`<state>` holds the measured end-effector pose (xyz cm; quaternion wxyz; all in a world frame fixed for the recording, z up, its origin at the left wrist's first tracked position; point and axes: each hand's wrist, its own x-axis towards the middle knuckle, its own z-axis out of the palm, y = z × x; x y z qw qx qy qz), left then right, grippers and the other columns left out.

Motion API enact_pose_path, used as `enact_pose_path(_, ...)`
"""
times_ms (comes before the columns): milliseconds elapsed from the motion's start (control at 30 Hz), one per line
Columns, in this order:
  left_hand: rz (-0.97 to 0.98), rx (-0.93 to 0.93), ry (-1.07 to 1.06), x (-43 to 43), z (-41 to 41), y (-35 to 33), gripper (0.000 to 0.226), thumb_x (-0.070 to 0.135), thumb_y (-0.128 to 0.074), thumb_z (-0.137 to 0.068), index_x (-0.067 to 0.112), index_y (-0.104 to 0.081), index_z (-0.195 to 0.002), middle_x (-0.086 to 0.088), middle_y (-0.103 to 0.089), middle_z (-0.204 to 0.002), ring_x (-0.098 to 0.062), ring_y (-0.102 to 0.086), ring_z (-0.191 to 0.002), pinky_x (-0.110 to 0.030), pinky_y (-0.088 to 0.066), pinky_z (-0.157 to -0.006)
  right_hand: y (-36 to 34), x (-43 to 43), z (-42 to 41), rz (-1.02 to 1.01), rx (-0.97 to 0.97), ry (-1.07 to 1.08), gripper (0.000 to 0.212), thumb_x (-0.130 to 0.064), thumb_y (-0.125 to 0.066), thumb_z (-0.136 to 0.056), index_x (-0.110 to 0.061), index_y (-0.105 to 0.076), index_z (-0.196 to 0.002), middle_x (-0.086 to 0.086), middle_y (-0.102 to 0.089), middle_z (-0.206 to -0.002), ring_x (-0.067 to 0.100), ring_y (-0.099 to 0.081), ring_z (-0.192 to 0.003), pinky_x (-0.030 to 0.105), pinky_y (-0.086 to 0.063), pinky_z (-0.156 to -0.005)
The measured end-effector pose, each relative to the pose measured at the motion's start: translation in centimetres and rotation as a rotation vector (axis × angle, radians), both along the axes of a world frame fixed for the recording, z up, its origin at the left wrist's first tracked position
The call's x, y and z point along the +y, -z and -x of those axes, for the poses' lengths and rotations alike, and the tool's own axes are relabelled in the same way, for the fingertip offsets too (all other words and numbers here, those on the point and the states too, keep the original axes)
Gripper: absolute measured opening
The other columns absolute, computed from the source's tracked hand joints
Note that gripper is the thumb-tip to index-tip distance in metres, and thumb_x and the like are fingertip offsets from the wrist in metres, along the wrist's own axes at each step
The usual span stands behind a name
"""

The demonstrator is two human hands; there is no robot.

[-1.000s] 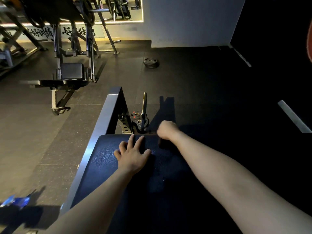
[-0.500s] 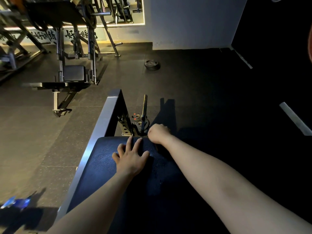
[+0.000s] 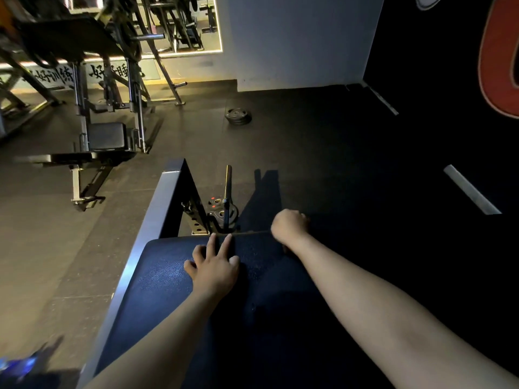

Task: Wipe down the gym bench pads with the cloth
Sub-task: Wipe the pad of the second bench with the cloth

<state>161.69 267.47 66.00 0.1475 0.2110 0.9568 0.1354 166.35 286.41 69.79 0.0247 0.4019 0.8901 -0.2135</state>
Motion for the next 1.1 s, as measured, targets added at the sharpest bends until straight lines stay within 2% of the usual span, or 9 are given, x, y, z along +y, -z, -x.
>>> enact_pose_path(167,0.002,0.031,-0.014,0.2,-0.2,0.1,0.061,0.044,-0.035,-0.093,0.049,-0.020,-0.153,0.009,-0.009,-0.166,-0.025,-0.007,-0.146,-0.056,-0.008,-0.113,1.8,-5.4,0.5,0.026,0.244,-0.209,0.033,-0.017,-0.049,-0.092,-0.020,-0.070,-0.117,0.008,-0.055,-0.128,0.034,-0.045,-0.115,0.035,-0.036,-0.102)
enact_pose_path(300,-0.006,0.039,-0.009,0.1,-0.2,0.0,0.061,0.044,-0.035,-0.093,0.049,-0.020,-0.152,0.008,-0.010,-0.165,-0.026,-0.008,-0.145,-0.055,-0.010,-0.113,2.7,-4.2,-2.0,-0.056,0.307,-0.379,0.040,-0.010,-0.049,-0.090,-0.022,-0.068,-0.123,0.003,-0.051,-0.135,0.029,-0.042,-0.118,0.035,-0.031,-0.104)
enact_pose_path(433,-0.028,0.036,0.026,-0.3,0.0,0.2,0.060,0.044,-0.036,-0.094,0.048,-0.022,-0.153,0.008,-0.011,-0.166,-0.025,-0.008,-0.145,-0.055,-0.008,-0.114,3.2,0.7,-4.1,-0.086,0.315,-0.187,0.041,0.000,-0.047,-0.089,-0.014,-0.069,-0.120,0.010,-0.053,-0.130,0.031,-0.041,-0.117,0.029,-0.029,-0.102)
enact_pose_path(600,-0.033,0.009,0.070,-1.1,0.0,-0.2,0.059,0.041,-0.042,-0.097,0.048,-0.026,-0.153,0.007,-0.008,-0.168,-0.025,-0.004,-0.147,-0.053,-0.005,-0.115,3.1,0.8,-3.6,-0.080,0.300,0.012,0.041,0.000,-0.043,-0.092,-0.014,-0.067,-0.122,0.009,-0.052,-0.130,0.031,-0.040,-0.116,0.032,-0.033,-0.103)
enact_pose_path(800,-0.082,0.004,0.089,-1.6,0.4,-0.2,0.062,0.035,-0.047,-0.096,0.041,-0.027,-0.155,0.008,-0.012,-0.167,-0.026,-0.006,-0.150,-0.049,-0.008,-0.116,2.8,-6.0,-3.6,0.000,0.426,-0.248,0.038,-0.009,-0.052,-0.087,-0.019,-0.072,-0.118,0.007,-0.060,-0.125,0.030,-0.048,-0.111,0.030,-0.035,-0.101)
enact_pose_path(900,-0.168,0.043,0.055,-2.4,-0.1,-0.1,0.065,0.038,-0.050,-0.095,0.031,-0.030,-0.156,0.002,-0.024,-0.164,-0.030,-0.018,-0.147,-0.048,-0.016,-0.117,3.4,-9.0,-6.1,0.016,0.462,-0.480,0.042,-0.013,-0.050,-0.082,-0.022,-0.072,-0.116,0.003,-0.062,-0.121,0.026,-0.050,-0.104,0.032,-0.041,-0.098)
enact_pose_path(967,-0.221,0.089,0.038,-3.3,-0.8,-0.2,0.070,0.050,-0.041,-0.086,0.026,-0.041,-0.152,-0.002,-0.037,-0.158,-0.033,-0.028,-0.141,-0.045,-0.024,-0.114,3.7,-9.2,-7.1,-0.009,0.446,-0.575,0.045,-0.011,-0.050,-0.081,-0.023,-0.069,-0.120,0.003,-0.061,-0.121,0.026,-0.049,-0.104,0.034,-0.043,-0.096)
enact_pose_path(1033,-0.240,0.100,0.035,-4.2,-1.7,-0.6,0.069,0.051,-0.037,-0.081,0.028,-0.049,-0.145,0.001,-0.042,-0.153,-0.030,-0.030,-0.137,-0.043,-0.024,-0.111,3.8,-7.9,-6.2,-0.069,0.446,-0.541,0.051,-0.002,-0.051,-0.080,-0.021,-0.066,-0.125,0.007,-0.059,-0.122,0.030,-0.049,-0.107,0.040,-0.045,-0.099)
enact_pose_path(1100,-0.208,0.097,0.038,-5.4,-2.8,-0.6,0.054,0.042,-0.046,-0.089,0.033,-0.050,-0.143,0.007,-0.040,-0.152,-0.024,-0.025,-0.136,-0.044,-0.019,-0.110,3.7,-7.0,-5.0,-0.109,0.423,-0.393,0.058,0.005,-0.048,-0.084,-0.020,-0.060,-0.134,0.009,-0.054,-0.130,0.031,-0.042,-0.118,0.040,-0.038,-0.106)
